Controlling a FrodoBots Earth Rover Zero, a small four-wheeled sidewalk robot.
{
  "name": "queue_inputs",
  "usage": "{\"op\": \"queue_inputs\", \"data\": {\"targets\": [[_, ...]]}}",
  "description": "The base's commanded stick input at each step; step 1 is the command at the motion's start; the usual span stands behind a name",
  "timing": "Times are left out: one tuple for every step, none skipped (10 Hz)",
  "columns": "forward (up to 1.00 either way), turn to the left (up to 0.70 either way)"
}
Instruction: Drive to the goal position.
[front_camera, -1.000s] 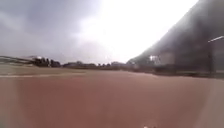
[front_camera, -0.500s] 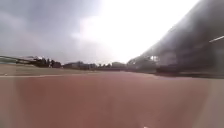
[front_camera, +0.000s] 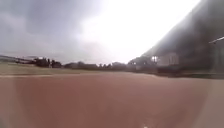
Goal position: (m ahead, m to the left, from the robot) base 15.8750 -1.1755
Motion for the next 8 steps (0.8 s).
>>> {"op": "queue_inputs", "data": {"targets": [[0.7,0.0],[0.7,0.0],[0.7,0.0],[0.7,0.0],[0.7,0.0],[0.7,0.0],[0.7,0.0],[0.7,0.0]]}}
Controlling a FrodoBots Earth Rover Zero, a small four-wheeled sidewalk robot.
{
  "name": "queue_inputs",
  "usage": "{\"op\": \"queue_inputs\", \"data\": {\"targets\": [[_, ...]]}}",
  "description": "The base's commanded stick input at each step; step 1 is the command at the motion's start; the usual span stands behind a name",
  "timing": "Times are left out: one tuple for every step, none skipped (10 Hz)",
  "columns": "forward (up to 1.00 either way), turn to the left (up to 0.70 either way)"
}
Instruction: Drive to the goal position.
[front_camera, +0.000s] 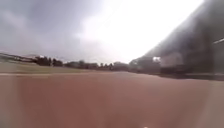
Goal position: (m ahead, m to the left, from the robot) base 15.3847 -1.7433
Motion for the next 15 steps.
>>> {"op": "queue_inputs", "data": {"targets": [[0.7,0.0],[0.7,0.0],[0.7,0.0],[0.7,0.0],[0.7,0.0],[0.7,0.0],[0.7,0.0],[0.7,0.0],[0.7,0.0],[0.7,0.0],[0.7,0.0],[0.7,0.0],[0.7,0.0],[0.7,0.0],[0.7,0.0]]}}
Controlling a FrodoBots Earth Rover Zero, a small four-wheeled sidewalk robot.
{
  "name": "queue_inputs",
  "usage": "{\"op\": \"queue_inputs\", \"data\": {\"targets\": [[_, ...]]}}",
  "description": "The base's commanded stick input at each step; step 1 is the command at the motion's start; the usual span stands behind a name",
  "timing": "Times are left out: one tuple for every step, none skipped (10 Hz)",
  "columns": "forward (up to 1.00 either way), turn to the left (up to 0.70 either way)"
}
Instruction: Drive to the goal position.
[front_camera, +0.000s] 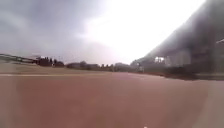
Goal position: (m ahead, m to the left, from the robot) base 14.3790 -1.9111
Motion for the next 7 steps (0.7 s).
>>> {"op": "queue_inputs", "data": {"targets": [[0.7,0.0],[0.7,0.0],[0.7,0.0],[0.7,0.0],[0.7,0.0],[0.7,0.0],[0.7,0.0]]}}
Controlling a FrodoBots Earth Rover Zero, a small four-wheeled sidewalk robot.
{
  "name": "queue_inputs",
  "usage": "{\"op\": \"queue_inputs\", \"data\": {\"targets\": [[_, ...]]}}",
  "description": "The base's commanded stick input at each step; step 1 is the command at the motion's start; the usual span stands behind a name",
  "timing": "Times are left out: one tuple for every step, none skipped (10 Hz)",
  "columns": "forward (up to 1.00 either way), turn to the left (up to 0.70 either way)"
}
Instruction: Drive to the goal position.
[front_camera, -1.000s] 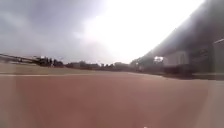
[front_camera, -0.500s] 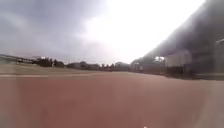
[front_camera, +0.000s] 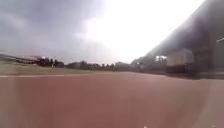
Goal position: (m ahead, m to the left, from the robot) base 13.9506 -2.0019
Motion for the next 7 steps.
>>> {"op": "queue_inputs", "data": {"targets": [[0.7,0.0],[0.7,0.0],[0.7,0.0],[0.7,0.0],[0.7,-0.04],[0.7,-0.21],[0.7,-0.35]]}}
